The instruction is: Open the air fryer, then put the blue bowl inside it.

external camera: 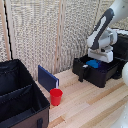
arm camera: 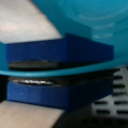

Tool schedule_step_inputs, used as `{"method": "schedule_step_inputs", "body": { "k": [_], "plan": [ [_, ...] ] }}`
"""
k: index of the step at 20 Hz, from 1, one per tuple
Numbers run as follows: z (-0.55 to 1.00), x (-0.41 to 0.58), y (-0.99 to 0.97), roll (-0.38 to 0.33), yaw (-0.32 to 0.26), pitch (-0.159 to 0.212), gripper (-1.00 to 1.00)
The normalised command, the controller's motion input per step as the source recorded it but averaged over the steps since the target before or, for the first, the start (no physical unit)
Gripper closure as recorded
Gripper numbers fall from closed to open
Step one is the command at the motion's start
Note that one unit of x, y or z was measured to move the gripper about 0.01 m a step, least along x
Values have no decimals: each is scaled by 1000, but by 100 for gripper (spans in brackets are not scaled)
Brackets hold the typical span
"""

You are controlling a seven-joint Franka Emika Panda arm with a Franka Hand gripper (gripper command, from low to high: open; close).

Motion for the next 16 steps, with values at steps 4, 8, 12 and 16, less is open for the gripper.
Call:
{"method": "schedule_step_inputs", "body": {
  "k": [4,8,12,16],
  "plan": [
    [39,287,0,-11,26,10,-100],
    [399,193,0,-1,-27,78,-100],
    [649,60,0,-20,-85,44,-100],
    [836,98,19,-14,-69,80,-100]
  ]
}}
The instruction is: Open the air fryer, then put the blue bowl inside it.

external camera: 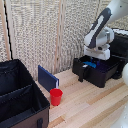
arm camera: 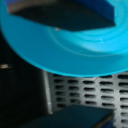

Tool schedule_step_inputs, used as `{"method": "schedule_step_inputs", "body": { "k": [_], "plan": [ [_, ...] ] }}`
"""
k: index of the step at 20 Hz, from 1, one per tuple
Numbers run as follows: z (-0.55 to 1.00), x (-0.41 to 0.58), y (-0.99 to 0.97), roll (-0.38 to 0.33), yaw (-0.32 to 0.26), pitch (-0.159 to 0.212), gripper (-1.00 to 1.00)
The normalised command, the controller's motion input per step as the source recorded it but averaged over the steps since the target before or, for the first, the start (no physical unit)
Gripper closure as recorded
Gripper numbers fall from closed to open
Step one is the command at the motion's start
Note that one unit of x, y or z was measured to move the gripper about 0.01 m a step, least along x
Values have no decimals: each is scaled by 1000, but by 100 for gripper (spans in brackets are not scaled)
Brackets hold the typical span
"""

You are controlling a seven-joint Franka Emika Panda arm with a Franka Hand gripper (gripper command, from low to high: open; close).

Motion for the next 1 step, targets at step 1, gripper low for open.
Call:
{"method": "schedule_step_inputs", "body": {
  "k": [1],
  "plan": [
    [811,194,0,0,-27,111,-100]
  ]
}}
